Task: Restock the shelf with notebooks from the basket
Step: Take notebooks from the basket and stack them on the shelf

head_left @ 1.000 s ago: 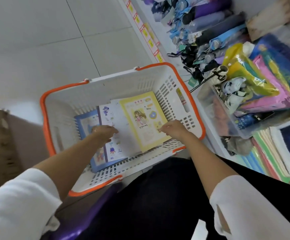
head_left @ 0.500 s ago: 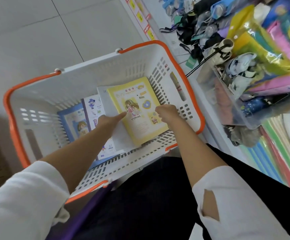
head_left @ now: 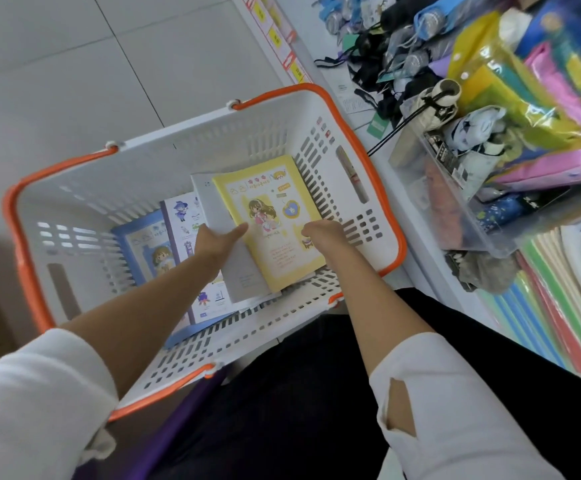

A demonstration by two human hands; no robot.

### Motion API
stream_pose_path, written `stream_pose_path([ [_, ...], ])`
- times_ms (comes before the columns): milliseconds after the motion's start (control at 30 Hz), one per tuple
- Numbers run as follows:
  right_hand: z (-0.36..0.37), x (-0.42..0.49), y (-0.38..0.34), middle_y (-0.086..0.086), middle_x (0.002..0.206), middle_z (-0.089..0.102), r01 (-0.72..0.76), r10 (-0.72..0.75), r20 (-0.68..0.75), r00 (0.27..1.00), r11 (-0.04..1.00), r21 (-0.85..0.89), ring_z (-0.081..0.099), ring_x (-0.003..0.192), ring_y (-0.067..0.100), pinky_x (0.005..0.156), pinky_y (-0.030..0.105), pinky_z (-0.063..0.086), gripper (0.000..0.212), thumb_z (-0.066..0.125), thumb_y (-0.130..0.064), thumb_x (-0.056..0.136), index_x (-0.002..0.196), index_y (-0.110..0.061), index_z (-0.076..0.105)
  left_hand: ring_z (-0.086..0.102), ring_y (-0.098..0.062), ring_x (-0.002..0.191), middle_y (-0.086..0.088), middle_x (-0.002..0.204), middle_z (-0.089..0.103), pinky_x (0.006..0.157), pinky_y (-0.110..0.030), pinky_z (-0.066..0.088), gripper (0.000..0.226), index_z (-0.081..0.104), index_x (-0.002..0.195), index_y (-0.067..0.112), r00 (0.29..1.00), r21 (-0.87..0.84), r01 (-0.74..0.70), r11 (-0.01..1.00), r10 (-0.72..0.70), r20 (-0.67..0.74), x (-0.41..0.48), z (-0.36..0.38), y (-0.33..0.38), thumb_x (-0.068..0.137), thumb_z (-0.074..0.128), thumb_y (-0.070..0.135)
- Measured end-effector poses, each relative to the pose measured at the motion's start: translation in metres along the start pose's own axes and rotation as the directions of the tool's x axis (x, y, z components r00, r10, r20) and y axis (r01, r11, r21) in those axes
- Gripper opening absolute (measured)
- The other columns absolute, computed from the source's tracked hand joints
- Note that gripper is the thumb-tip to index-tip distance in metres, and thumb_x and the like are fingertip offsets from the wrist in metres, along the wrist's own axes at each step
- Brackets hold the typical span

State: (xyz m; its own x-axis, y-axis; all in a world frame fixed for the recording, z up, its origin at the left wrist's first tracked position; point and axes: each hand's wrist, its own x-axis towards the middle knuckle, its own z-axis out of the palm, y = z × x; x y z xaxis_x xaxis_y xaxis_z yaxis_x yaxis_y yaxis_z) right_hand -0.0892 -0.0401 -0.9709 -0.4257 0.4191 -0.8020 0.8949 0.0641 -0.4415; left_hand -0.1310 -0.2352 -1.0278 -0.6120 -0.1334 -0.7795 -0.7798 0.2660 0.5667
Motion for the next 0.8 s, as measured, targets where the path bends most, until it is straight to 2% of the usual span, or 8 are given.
stream_pose_path([
  [100,0.006,0.001,0.008,0.017,0.136,0.054,0.02,-0.021,-0.042,0.999,1.0,-0.02,0.053,0.124,0.032,0.1,0.042,0.047,0.037,0.042,-0.002,0.095,0.129,0.0,0.057,0.057,-0.022,0.091,0.0,0.102,0.055,0.074,-0.038,0.049,0.079,0.041,0.113,0.018,0.997,-0.041,0.02,0.999,-0.023,-0.072,-0.005,0.013,0.0,0.057,0.09,0.044],
  [267,0.001,0.004,0.014,0.009,0.14,0.05,0.071,-0.072,-0.014,0.997,0.997,-0.033,0.053,0.117,0.029,0.088,0.039,0.046,0.046,0.046,0.0,0.091,0.135,-0.012,0.052,0.058,-0.025,0.092,-0.002,0.102,0.056,0.074,-0.038,0.051,0.067,0.044,0.106,0.016,0.992,0.011,0.04,0.999,-0.039,-0.117,-0.003,0.015,0.0,0.062,0.089,0.037],
  [333,0.001,0.005,0.014,0.012,0.139,0.051,0.067,-0.067,-0.018,0.998,0.997,-0.03,0.055,0.112,0.03,0.089,0.04,0.049,0.045,0.051,-0.003,0.089,0.135,-0.007,0.052,0.062,-0.024,0.088,-0.004,0.103,0.06,0.068,-0.035,0.051,0.063,0.049,0.109,0.013,0.996,0.002,0.01,1.0,-0.01,-0.085,-0.004,0.009,0.002,0.064,0.088,0.034],
  [400,0.003,0.006,0.015,0.018,0.142,0.048,0.05,-0.051,-0.017,0.999,0.998,-0.038,0.052,0.123,0.035,0.1,0.047,0.047,0.048,0.054,-0.006,0.089,0.135,0.0,0.049,0.067,-0.023,0.084,-0.004,0.102,0.067,0.063,-0.032,0.054,0.061,0.056,0.113,0.011,0.999,-0.04,-0.021,0.999,0.019,-0.032,-0.004,-0.008,0.001,0.065,0.088,0.03],
  [533,0.016,0.004,0.017,0.009,0.148,0.04,0.036,-0.03,0.062,0.998,0.995,-0.088,0.045,0.128,0.029,0.093,0.04,0.045,0.067,0.064,-0.02,0.088,0.147,-0.012,0.034,0.071,-0.029,0.089,-0.01,0.105,0.073,0.076,-0.04,0.058,0.041,0.065,0.114,0.011,0.981,-0.137,0.086,0.987,-0.059,0.185,-0.003,-0.047,-0.008,0.078,0.078,0.021],
  [600,0.026,0.0,0.015,0.011,0.148,0.04,-0.034,0.05,0.127,0.991,0.992,-0.124,0.043,0.131,0.03,0.099,0.041,0.042,0.072,0.068,-0.026,0.087,0.146,-0.008,0.032,0.072,-0.025,0.077,-0.008,0.098,0.074,0.066,-0.034,0.057,0.023,0.066,0.106,0.015,0.97,-0.153,0.137,0.979,-0.101,0.22,-0.005,-0.056,-0.011,0.086,0.067,0.025],
  [700,0.039,-0.012,0.009,0.011,0.148,0.041,-0.052,0.155,0.338,0.928,0.954,-0.295,0.043,0.132,0.032,0.104,0.04,0.041,0.064,0.066,-0.031,0.089,0.143,-0.008,0.04,0.067,-0.021,0.07,-0.001,0.077,0.073,0.059,-0.032,0.054,0.017,0.065,0.092,0.019,0.977,-0.145,0.135,0.98,-0.108,0.184,-0.012,-0.053,-0.012,0.089,0.062,0.036],
  [800,0.041,-0.018,0.007,0.014,0.139,0.051,-0.012,0.084,0.286,0.955,0.969,-0.247,0.052,0.122,0.032,0.103,0.041,0.045,0.056,0.064,-0.028,0.09,0.136,-0.002,0.048,0.066,-0.019,0.068,0.002,0.072,0.071,0.05,-0.029,0.052,0.021,0.065,0.088,0.017,0.993,-0.102,0.055,0.993,-0.044,0.113,-0.017,-0.048,-0.011,0.086,0.069,0.038],
])
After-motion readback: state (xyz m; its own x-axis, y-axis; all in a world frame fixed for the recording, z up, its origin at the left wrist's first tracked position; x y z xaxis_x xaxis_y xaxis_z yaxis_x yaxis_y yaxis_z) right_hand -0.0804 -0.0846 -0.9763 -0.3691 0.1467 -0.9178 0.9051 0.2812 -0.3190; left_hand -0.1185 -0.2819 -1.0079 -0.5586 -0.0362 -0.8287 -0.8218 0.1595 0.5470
